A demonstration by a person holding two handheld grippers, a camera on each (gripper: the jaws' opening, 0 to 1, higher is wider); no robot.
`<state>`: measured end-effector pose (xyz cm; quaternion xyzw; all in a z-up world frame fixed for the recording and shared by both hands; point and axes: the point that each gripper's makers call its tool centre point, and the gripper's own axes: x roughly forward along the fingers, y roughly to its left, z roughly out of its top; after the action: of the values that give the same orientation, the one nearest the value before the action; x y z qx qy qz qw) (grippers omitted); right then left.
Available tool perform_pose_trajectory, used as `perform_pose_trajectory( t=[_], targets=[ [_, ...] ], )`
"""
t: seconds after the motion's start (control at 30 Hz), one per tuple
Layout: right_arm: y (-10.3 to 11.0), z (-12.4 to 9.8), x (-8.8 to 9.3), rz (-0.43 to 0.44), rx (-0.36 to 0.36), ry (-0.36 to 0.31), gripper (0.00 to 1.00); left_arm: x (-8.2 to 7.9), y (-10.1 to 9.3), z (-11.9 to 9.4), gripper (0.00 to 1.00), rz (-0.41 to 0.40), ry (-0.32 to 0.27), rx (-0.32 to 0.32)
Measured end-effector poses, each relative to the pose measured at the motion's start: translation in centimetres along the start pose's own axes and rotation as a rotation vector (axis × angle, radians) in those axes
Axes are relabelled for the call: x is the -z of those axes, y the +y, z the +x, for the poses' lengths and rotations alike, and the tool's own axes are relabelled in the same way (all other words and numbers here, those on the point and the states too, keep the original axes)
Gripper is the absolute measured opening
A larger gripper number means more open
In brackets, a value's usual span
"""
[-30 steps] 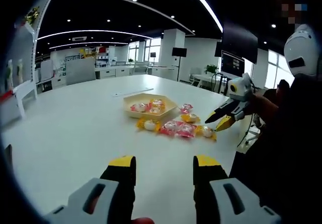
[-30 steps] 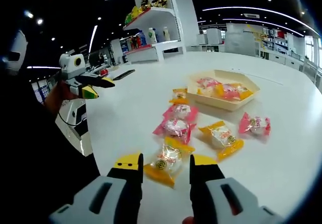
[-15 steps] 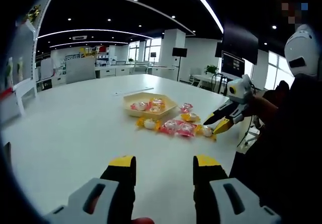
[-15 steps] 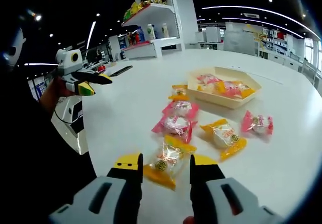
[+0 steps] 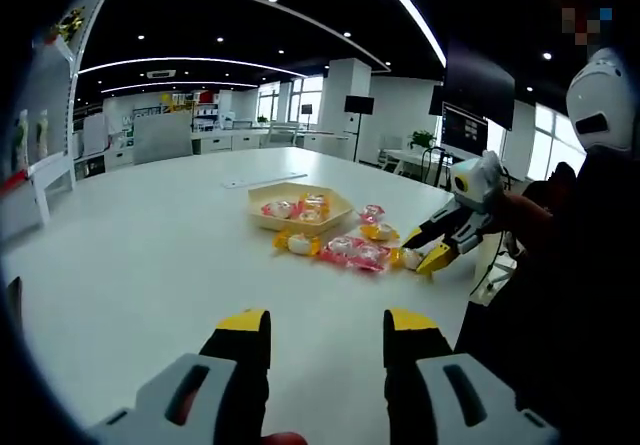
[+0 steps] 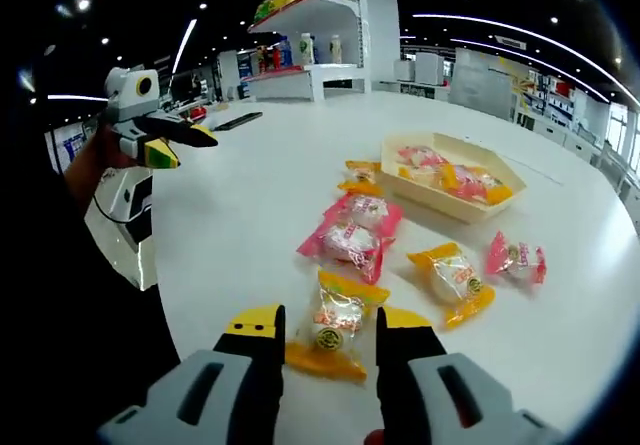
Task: Pick up the marshmallows scattered on the table and place them into the bowl on the table
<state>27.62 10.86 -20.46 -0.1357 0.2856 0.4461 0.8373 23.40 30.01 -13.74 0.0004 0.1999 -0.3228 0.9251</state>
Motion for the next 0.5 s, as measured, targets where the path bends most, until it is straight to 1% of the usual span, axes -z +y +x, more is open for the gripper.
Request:
perform_pose_trajectory(
  t=[0.37, 0.5],
  targets=[
    [-0.24, 0.41, 0.32, -0.062, 0.039, 0.021, 0.33, -0.05, 0.08, 0.11, 0.45, 0.000, 0.002, 0.002],
    [-0.72, 0.38, 0.31, -0.101, 0.072, 0.023, 0.31, -0.07, 0.04, 0.19, 0.45, 0.000, 0.003, 0.003]
  ],
)
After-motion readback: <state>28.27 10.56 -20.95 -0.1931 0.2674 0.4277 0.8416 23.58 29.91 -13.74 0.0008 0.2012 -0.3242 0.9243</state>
